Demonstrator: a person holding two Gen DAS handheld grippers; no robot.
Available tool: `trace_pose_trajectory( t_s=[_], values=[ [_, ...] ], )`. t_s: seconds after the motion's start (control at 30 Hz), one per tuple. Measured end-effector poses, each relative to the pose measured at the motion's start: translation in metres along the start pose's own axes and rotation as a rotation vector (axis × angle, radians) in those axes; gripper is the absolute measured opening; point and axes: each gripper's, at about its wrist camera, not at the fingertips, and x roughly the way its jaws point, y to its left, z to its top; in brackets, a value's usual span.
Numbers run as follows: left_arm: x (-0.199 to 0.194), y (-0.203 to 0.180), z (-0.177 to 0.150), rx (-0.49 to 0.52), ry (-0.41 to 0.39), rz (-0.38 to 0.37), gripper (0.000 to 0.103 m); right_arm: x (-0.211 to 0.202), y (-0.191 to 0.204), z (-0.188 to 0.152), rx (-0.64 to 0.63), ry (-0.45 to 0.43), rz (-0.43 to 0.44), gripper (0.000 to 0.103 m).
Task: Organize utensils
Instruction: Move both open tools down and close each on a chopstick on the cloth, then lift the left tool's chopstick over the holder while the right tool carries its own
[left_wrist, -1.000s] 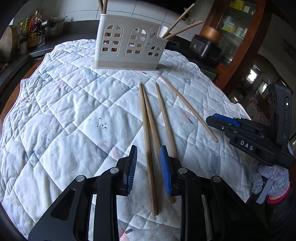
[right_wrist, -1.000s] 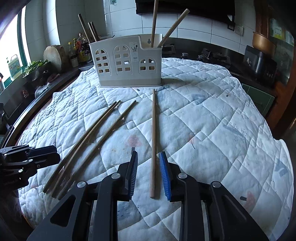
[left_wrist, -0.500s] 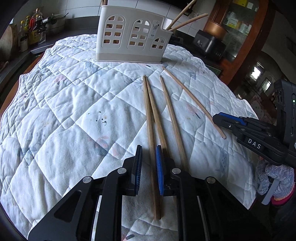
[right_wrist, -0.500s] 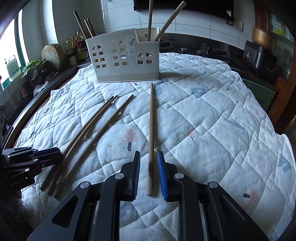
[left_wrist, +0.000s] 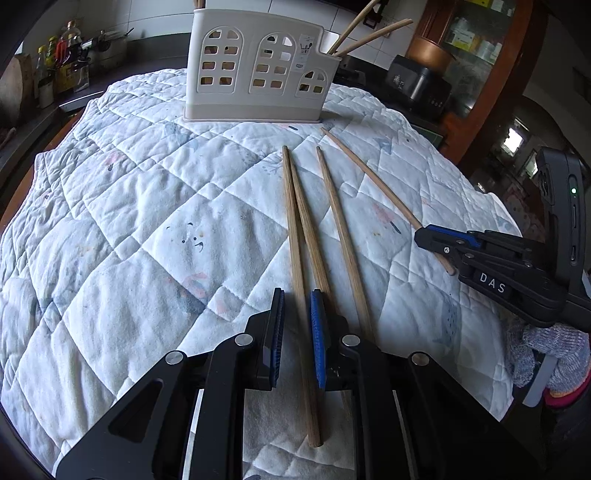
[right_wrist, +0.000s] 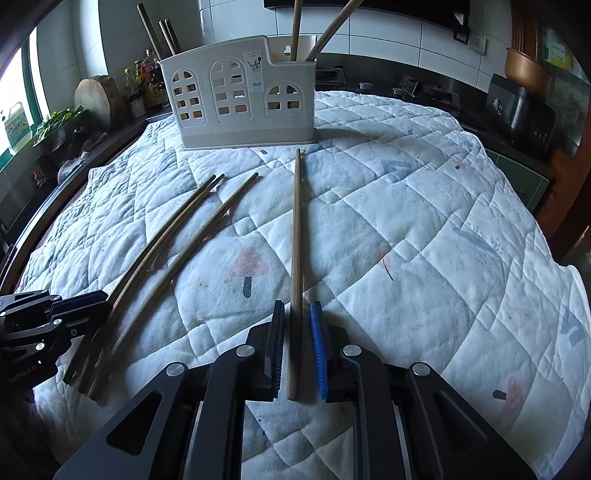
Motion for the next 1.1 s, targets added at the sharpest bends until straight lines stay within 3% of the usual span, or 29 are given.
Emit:
trace_pose_trajectory(
  t_s=[0.1, 0.47, 0.83, 1.1],
  values=[
    [0.0, -0.003, 0.001, 0.016, -0.002, 0.025, 0.01, -0.001, 0.001, -0.001, -0.007, -0.006, -0.008, 0.007],
    [-0.018, 0.005, 0.007, 0.008, -0.049, 0.001, 0.006, -0.038, 0.0, 0.004, -0.006, -0.108, -0.005, 0.007],
    [-0.05, 0.007, 0.025, 0.016, -0.152, -0.019, 0.005, -0.107, 0.007, 0.046, -0.023, -0.294, 0.037, 0.007],
    [-0.074, 0.009, 0.05, 0.045, -0.228, -0.025, 0.005, -0.132, 0.016, 0.084, -0.066, -0.345, 0.074, 0.007]
  ],
)
